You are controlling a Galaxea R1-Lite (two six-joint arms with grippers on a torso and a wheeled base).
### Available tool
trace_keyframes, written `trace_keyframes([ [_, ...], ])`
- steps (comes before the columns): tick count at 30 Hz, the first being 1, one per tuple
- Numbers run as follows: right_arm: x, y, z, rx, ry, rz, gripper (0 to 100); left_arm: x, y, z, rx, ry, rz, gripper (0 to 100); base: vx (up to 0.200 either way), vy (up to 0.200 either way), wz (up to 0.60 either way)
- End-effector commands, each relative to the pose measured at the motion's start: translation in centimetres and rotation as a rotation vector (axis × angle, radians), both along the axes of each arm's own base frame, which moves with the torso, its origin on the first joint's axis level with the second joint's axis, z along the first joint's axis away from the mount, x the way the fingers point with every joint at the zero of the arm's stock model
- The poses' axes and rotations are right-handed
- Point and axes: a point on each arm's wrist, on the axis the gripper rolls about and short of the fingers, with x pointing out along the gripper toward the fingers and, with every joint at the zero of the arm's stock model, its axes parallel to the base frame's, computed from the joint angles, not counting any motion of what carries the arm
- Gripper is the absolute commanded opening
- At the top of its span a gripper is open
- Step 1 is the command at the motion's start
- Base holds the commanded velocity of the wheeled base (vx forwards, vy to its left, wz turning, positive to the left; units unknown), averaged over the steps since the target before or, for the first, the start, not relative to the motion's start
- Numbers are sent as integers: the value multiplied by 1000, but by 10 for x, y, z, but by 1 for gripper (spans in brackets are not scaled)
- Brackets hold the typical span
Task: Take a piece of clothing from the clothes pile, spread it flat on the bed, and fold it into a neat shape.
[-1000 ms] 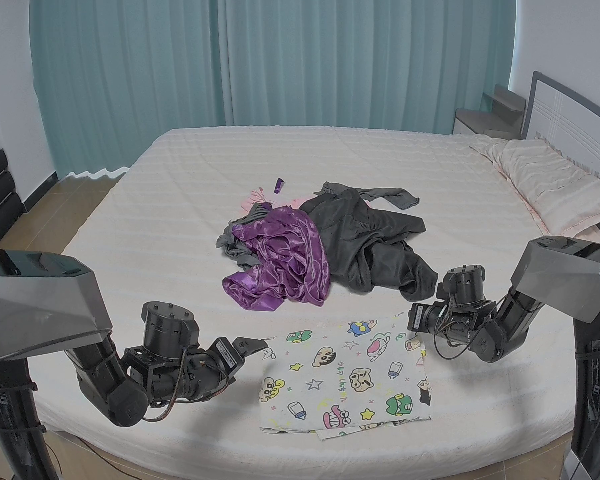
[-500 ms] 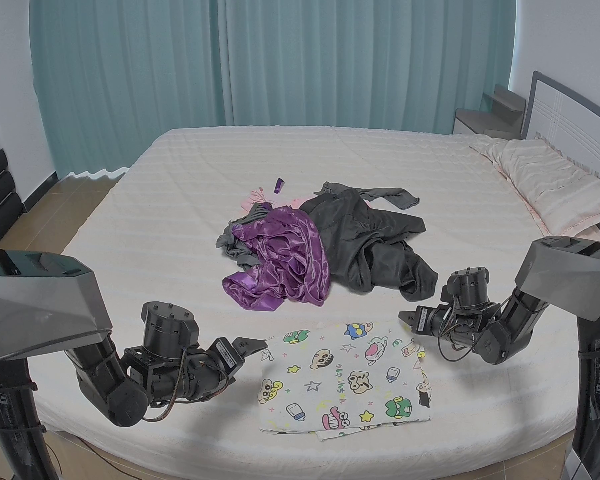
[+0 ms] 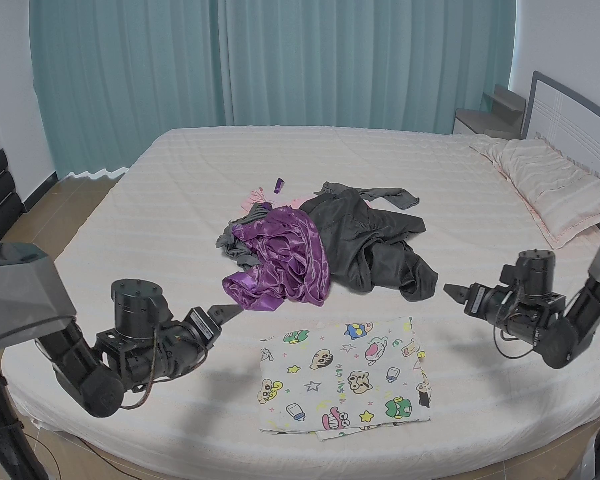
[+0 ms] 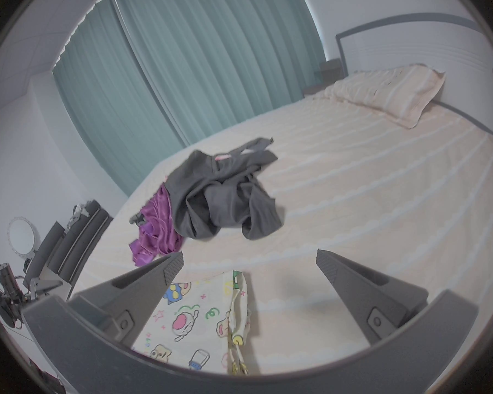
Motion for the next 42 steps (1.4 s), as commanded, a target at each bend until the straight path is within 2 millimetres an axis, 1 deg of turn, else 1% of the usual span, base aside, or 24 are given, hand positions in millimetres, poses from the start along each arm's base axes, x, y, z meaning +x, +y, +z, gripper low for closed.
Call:
trace_keyframes([
  [1,-76,-27,59,10,-226,-53,100,-27,30,75,79,-308,126,100,0,0,0],
  [2,-101,-31,65,-1,-259,-46,100,-42,36,91,113,-378,152,100,0,0,0],
  [5,-133,-35,70,-21,-299,-32,100,-64,46,110,131,-460,217,100,0,0,0],
  [6,-133,-35,70,-21,-299,-32,100,-64,46,110,131,-460,217,100,0,0,0],
  [7,-151,-37,77,-29,-350,-30,100,-82,53,120,139,-507,270,100,0,0,0],
  [8,-163,-39,80,-33,-379,-28,100,-93,57,122,160,-523,295,100,0,0,0],
  [13,-196,-44,92,-56,-474,-37,100,-128,71,125,278,-576,352,100,0,0,0],
  [14,-206,-45,94,-56,-490,-39,100,-139,75,126,301,-595,370,100,0,0,0],
  [16,-227,-48,92,-78,-483,-33,100,-156,81,128,343,-628,384,100,0,0,0],
  [17,-235,-49,89,-87,-476,-28,100,-162,83,128,361,-632,387,100,0,0,0],
  [19,-256,-51,82,-122,-459,-12,100,-173,88,128,412,-630,400,100,0,0,0],
  [22,-286,-54,64,-212,-433,28,100,-193,95,129,494,-629,427,100,0,0,0],
  [23,-293,-55,61,-230,-438,35,100,-198,98,129,517,-635,431,100,0,0,0],
  [24,-299,-56,59,-241,-444,38,100,-203,99,130,537,-644,432,100,0,0,0],
  [25,-300,-56,59,-243,-446,38,100,-204,100,130,540,-646,432,100,0,0,0],
  [26,-311,-57,58,-261,-457,30,100,-217,104,129,587,-671,435,100,0,0,0],
  [31,-332,-60,56,-305,-495,26,100,-242,114,125,679,-694,467,100,0,0,0],
  [32,-333,-60,56,-313,-492,25,100,-244,115,124,686,-694,472,100,0,0,0],
  [37,-333,-62,50,-394,-439,-57,100,-267,125,114,759,-688,552,100,0,0,0],
  [39,-332,-62,45,-442,-419,-87,100,-273,126,111,780,-692,555,100,0,0,0],
  [40,-333,-61,36,-513,-395,-125,100,-281,129,106,820,-696,566,100,0,0,0],
  [41,-336,-61,32,-553,-419,-142,100,-286,130,102,855,-694,576,100,0,0,0],
  [42,-336,-61,32,-553,-419,-142,100,-286,130,102,855,-694,576,100,0,0,0],
])
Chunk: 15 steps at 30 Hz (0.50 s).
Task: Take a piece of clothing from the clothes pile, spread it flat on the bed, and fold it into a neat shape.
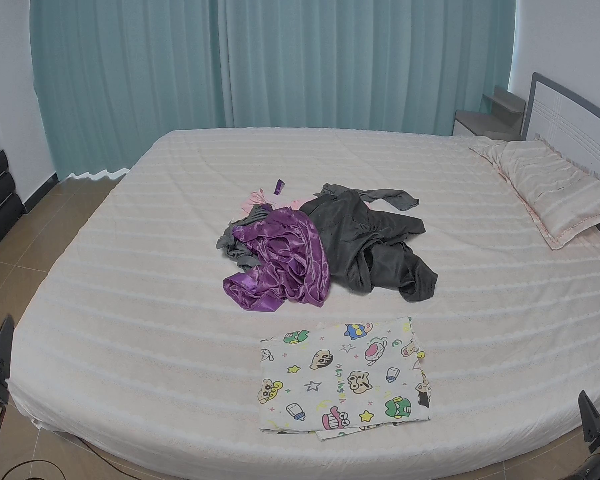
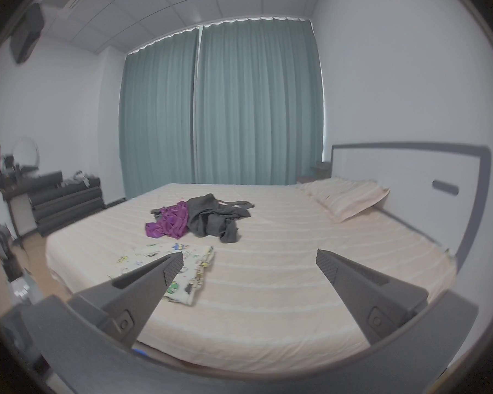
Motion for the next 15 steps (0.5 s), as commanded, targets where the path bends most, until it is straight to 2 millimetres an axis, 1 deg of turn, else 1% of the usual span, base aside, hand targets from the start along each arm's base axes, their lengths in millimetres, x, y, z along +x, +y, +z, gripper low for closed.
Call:
trace_keyframes([
  [1,-14,0,-16,-111,-65,-117,100,-47,14,-19,101,-94,136,100,0,0,0],
  [2,-15,-1,-17,-185,-85,-137,100,-50,15,-21,113,-90,151,100,0,0,0],
  [3,-15,-1,-17,-185,-85,-137,100,-50,15,-21,113,-90,151,100,0,0,0],
  [5,-16,-2,-16,-211,-71,-207,100,-56,15,-29,129,-74,205,100,0,0,0],
  [8,-16,-3,-16,-213,-69,-238,100,-58,14,-29,128,-76,232,100,0,0,0],
  [12,-16,-2,-16,-208,-73,-192,100,-61,11,-30,160,-68,322,100,0,0,0],
  [15,-15,-1,-17,-203,-77,-145,100,-66,9,-41,210,-63,364,100,0,0,0],
])
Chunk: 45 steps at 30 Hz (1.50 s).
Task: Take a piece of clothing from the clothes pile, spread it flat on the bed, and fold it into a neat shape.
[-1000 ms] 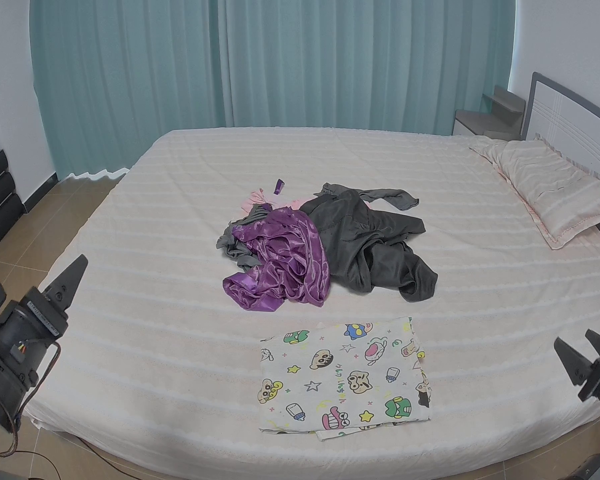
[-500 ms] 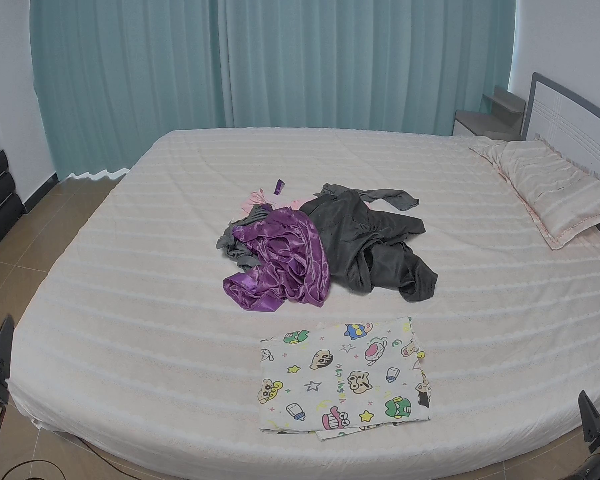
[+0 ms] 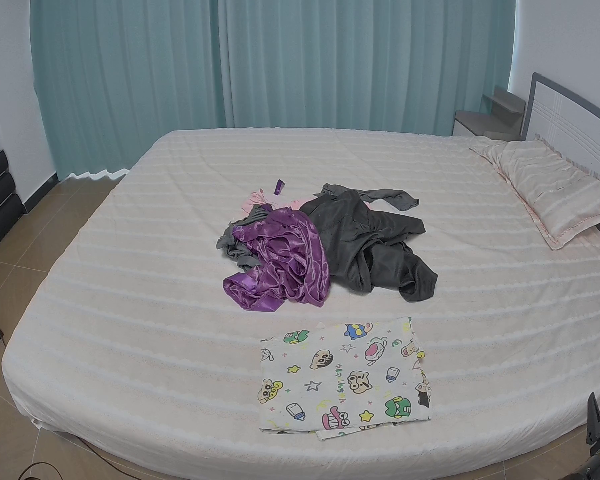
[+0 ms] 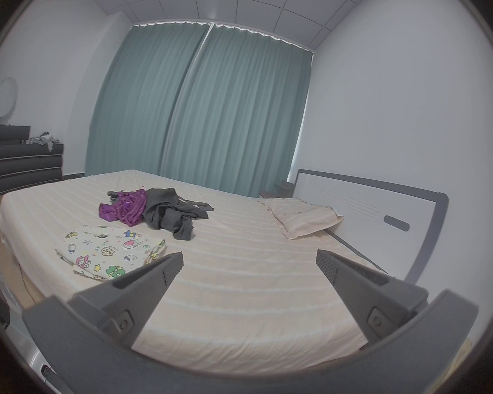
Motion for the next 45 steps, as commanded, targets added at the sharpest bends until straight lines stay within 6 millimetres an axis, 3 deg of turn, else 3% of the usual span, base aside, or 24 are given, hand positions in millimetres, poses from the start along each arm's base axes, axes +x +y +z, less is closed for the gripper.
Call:
trace_keyframes([
  [1,-1,1,-2,1,-15,51,100,-10,-3,-14,46,-26,72,100,0,0,0],
  [5,-1,1,-2,1,-17,59,100,-9,-2,-19,42,-18,66,100,0,0,0],
  [8,-1,2,-2,16,-18,62,100,-3,-2,-35,44,37,70,100,0,0,0],
  [15,0,3,-5,275,-46,129,100,1,-3,-45,54,79,51,100,0,0,0],
  [20,0,3,-5,266,-42,132,100,2,-4,-49,61,113,-34,100,0,0,0],
  [29,0,4,-5,265,-37,161,100,4,-11,-50,4,84,-366,100,0,0,0],
  [33,0,4,-5,268,-39,157,100,4,-13,-57,14,163,-414,100,0,0,0],
  [45,0,4,-5,259,-29,175,100,4,-13,-55,23,147,-422,100,0,0,0],
])
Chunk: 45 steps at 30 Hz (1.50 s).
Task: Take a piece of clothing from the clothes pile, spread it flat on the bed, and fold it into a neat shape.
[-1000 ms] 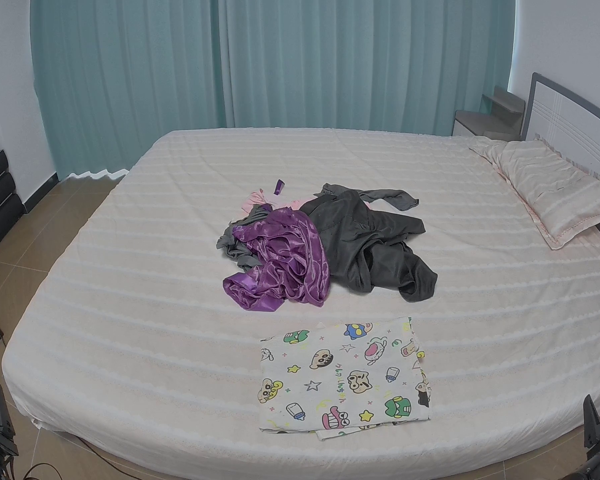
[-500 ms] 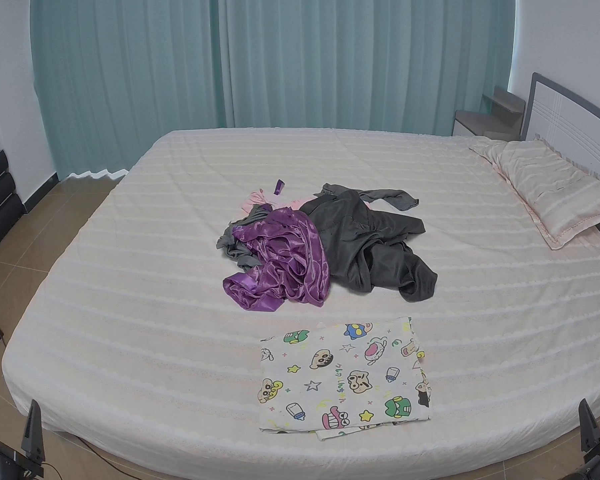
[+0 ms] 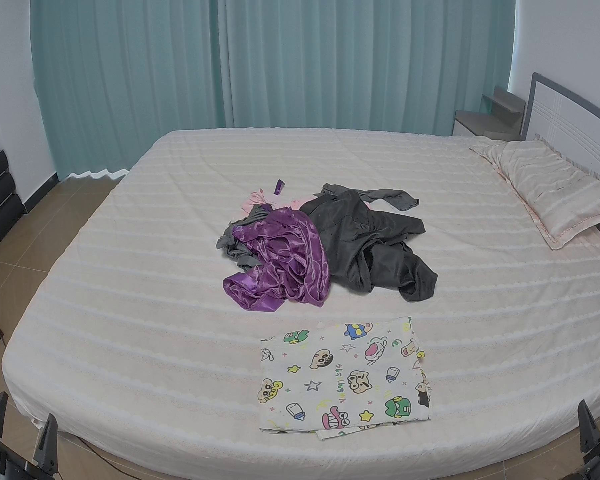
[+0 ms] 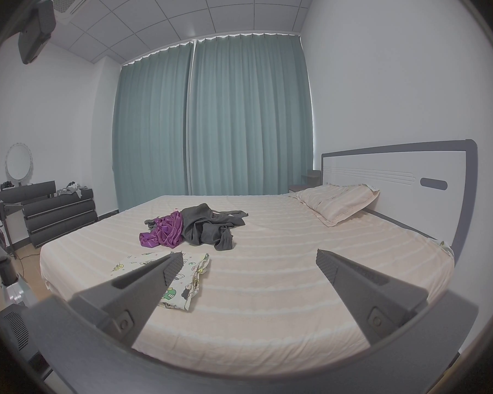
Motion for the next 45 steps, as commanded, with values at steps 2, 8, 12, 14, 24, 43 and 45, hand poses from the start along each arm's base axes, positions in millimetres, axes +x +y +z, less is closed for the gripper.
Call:
trace_keyframes([
  [2,0,0,0,7,-6,11,100,1,0,-5,-4,8,0,100,0,0,0],
  [8,-1,2,-1,81,-7,106,100,1,0,-5,-15,8,2,100,0,0,0],
  [12,-1,3,0,94,-11,107,100,1,0,-5,-44,5,0,100,0,0,0],
  [14,-1,2,-1,47,-12,107,100,1,0,-5,-46,4,1,100,0,0,0],
  [24,3,2,-7,-14,-39,62,100,1,0,-5,-52,6,4,100,0,0,0],
  [43,3,1,-7,-11,-36,47,100,1,0,-5,-42,3,1,100,0,0,0],
  [45,3,1,-7,-5,-38,47,100,1,0,-5,-42,3,1,100,0,0,0],
])
